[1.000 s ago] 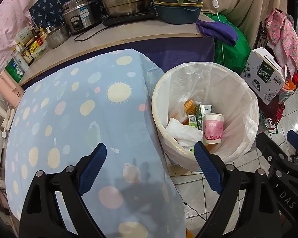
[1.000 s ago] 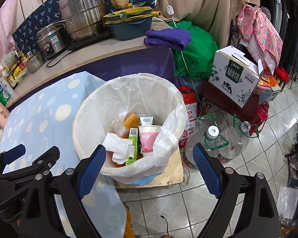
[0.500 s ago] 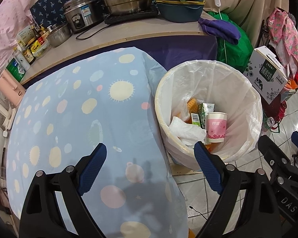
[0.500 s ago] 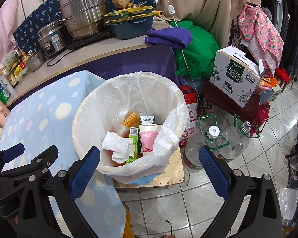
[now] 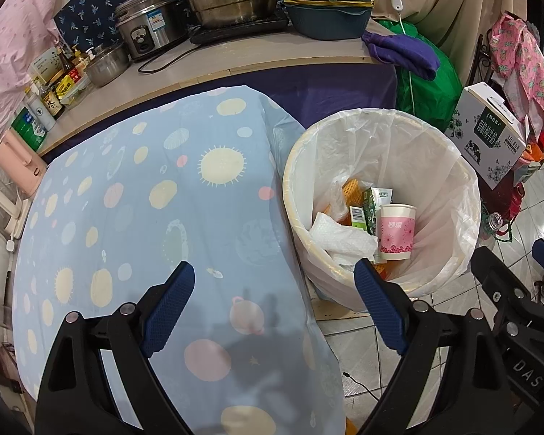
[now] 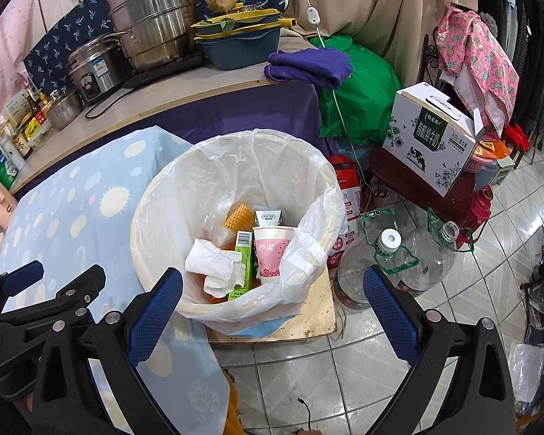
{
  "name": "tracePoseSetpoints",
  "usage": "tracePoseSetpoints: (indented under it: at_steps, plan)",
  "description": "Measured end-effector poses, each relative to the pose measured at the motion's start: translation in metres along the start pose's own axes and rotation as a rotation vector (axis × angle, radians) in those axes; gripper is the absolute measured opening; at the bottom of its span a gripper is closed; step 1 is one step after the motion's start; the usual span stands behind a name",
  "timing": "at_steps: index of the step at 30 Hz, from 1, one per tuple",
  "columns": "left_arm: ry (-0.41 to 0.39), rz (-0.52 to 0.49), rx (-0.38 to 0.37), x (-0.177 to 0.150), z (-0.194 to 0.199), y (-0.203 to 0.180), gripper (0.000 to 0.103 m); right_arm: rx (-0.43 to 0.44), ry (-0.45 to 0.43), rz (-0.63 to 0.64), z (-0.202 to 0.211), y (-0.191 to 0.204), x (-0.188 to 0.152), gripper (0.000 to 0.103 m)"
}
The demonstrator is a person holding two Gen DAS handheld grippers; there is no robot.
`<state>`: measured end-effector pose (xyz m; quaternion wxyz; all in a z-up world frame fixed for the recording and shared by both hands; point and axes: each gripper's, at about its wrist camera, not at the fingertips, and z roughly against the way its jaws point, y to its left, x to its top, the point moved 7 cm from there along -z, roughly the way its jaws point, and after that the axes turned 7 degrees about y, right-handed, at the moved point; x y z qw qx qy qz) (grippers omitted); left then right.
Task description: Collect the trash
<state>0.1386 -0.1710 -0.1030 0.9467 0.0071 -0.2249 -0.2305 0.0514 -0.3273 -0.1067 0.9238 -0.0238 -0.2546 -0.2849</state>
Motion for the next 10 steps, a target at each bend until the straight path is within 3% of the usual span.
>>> tracePoseSetpoints:
  at_steps: [10]
  plan:
    - [0.0,-0.005,-0.001,-0.0009,-0.0014,0.0006,0.085,0.0,0.001,0.001,-0.0009,-0.0003,0.0003,0.096]
